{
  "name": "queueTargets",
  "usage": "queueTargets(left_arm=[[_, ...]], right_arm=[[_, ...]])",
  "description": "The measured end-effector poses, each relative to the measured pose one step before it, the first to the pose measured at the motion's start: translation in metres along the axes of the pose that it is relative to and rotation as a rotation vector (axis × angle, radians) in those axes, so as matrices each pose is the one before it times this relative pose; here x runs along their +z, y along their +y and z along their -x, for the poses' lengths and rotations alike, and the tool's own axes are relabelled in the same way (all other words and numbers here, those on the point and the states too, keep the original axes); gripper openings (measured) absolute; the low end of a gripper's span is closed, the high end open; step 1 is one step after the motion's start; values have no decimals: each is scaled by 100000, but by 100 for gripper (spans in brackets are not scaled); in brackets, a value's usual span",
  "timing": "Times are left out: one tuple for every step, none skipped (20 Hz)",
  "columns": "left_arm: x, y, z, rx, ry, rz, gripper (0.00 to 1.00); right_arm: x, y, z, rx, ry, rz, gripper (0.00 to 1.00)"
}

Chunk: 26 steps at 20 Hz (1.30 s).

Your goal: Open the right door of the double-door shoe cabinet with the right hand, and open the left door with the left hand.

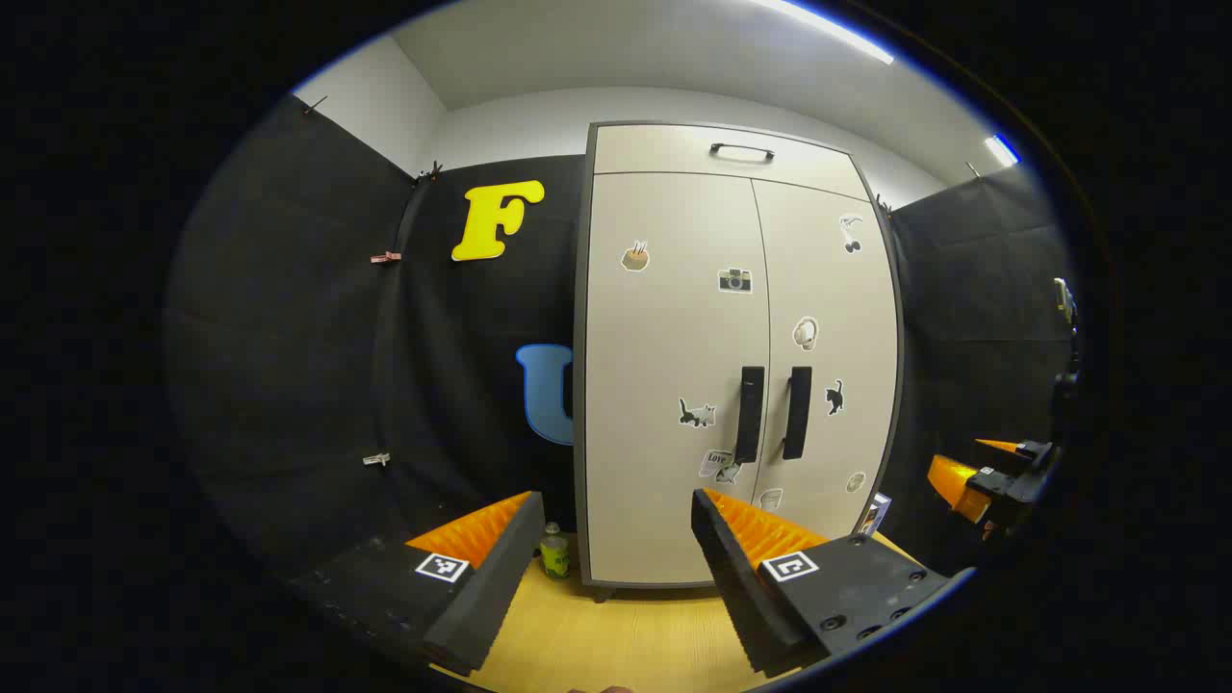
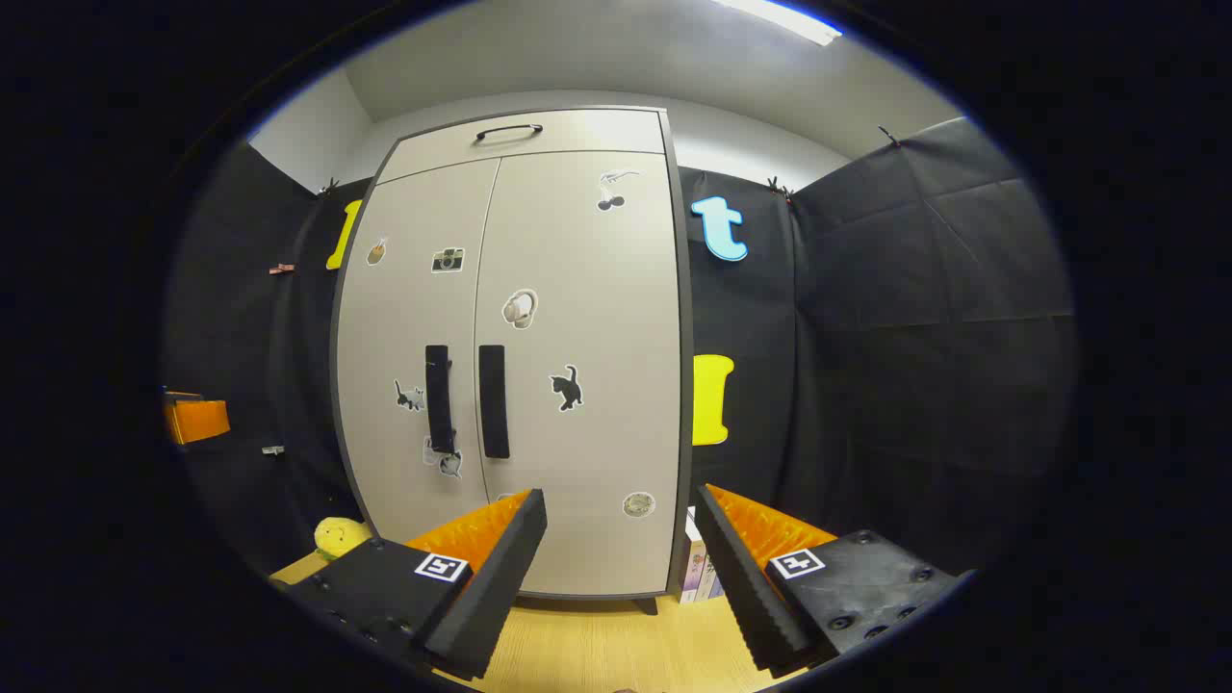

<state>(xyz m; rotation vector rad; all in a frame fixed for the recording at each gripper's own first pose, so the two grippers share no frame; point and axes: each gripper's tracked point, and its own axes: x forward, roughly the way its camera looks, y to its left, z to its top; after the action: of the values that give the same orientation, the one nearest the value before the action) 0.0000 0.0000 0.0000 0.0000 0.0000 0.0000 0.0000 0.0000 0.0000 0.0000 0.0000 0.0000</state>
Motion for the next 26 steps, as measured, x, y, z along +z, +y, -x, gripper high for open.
queueTargets(left_arm=[[176,-116,-31,-197,-762,-843,95],[185,-185,-118,-491,-315,-1192,95],[32,-356,-173,-813,217,-1192,95],[87,-316,-169,-976,21,-676,95],[32,-341,-148,-1033,45,-156,95],[47,-433,-189,-1266,-29,334,95],[-73,-421,-124,-1188,196,696,95],[-30,-471,-176,-1319,173,629,95],[-129,-292,-166,-791,251,403,95],[-2,-191,-141,-276,32,119,95],[-187,-143,-100,-318,271,-34,95],[-44,-209,-148,-519,5,-193,95],[-108,-206,-7,-385,307,-330,95],[-110,-83,-69,-85,289,-292,95],[-181,-152,-79,-157,298,-140,95],[-70,-215,-68,-485,221,-10,95],[-251,-232,-73,-442,514,-7,95],[-256,-231,-64,-445,783,-149,95],[-176,-202,-117,-297,351,-105,95],[-153,-170,-112,-499,503,73,95],[-230,-306,-125,-629,578,107,95],[-114,-190,-89,-390,416,16,95],[-169,-29,-125,-268,387,-158,95],[-37,-18,-114,-43,120,-235,95],[-69,28,-99,63,103,-182,95],[-99,-19,-92,-106,320,-19,95]], right_arm=[[121,-170,-129,-429,59,75,98],[-58,-38,-54,122,434,-107,98],[-63,-62,121,-188,361,-5,98],[-36,-130,60,-331,421,103,98],[-81,-42,-10,-78,474,10,98],[-72,-39,142,-24,229,-229,98],[-21,-58,21,35,163,-210,98],[56,-5,150,1,26,-34,98],[111,-37,188,-1,-111,35,98],[180,-25,22,256,-343,-124,98],[92,16,2,177,-210,47,98],[65,2,103,253,44,151,98],[87,24,70,149,192,58,98],[130,85,153,233,-4,-64,98],[65,-67,-21,137,165,-61,98],[33,-30,34,-28,198,-40,98],[65,-8,57,-113,310,-56,98],[3,-26,112,-43,322,-178,98],[26,20,44,-3,284,-360,98],[-7,-78,26,-169,261,-408,98],[94,8,-75,-18,79,-582,98],[91,167,-190,200,451,-712,98],[159,324,-9,625,-30,-802,98],[247,259,-213,609,-27,-488,98],[201,289,-338,765,17,24,98],[251,302,-341,532,173,79,98]])
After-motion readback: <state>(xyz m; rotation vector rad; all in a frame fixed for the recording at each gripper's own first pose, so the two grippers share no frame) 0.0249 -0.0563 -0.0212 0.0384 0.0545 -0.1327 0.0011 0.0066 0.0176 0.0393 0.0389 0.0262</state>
